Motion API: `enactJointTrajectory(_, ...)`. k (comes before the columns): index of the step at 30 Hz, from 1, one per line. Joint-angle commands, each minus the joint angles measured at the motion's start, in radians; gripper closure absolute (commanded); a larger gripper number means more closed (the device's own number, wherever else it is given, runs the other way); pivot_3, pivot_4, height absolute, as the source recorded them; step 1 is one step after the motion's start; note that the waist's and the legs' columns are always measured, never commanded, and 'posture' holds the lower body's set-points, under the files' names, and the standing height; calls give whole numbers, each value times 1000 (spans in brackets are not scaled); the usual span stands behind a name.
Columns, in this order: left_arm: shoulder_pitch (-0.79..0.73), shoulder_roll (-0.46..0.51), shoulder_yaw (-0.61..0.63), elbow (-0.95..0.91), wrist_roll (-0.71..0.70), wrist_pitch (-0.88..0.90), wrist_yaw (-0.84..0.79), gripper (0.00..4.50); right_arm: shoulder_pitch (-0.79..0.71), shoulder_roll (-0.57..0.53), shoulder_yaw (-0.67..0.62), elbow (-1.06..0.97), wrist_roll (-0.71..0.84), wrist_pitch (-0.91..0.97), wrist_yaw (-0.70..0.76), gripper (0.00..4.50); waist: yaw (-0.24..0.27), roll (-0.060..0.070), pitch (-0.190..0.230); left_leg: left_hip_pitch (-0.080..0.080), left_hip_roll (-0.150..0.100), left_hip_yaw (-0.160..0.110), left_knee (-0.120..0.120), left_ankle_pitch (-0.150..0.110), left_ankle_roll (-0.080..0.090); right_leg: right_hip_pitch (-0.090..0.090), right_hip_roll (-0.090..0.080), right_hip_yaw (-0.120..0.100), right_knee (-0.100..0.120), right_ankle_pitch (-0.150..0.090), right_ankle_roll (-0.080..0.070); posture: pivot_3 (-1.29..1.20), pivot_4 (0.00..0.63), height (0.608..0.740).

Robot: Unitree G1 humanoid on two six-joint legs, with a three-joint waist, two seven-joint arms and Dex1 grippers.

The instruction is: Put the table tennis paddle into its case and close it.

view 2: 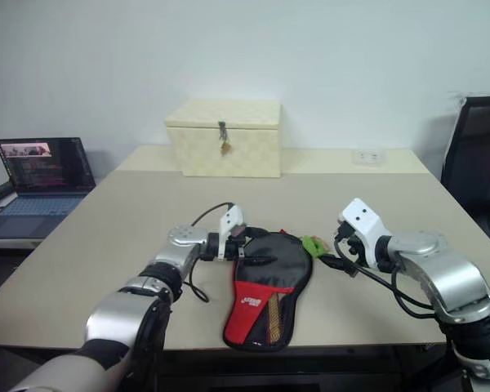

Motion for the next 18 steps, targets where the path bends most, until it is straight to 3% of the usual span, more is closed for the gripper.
enactJointTrajectory(1, -14, -10, -15, -31, 5, -1, 46, 82, -58, 43, 36, 98, -48, -92, -14, 0, -2, 0, 0, 0, 0, 0, 0, 0, 0, 0, 0, 0, 0, 0, 0, 0, 150, 740)
enactJointTrajectory(8, 12, -54, -28, -10, 17, 10, 143, 82, -124, 359, -76, 287, -4, -40, -205, 0, -6, 0, 0, 0, 2, 0, 0, 0, 0, 0, 0, 0, 2, 2, -3, 0, 150, 740)
enactJointTrajectory(18, 50, -75, -47, -10, 21, 13, 120, 82, -107, 425, -79, 401, -62, -87, -317, 0, 11, 0, 0, -1, 1, 0, 0, 0, 0, -1, -1, 0, 2, 2, -3, 0, 150, 740)
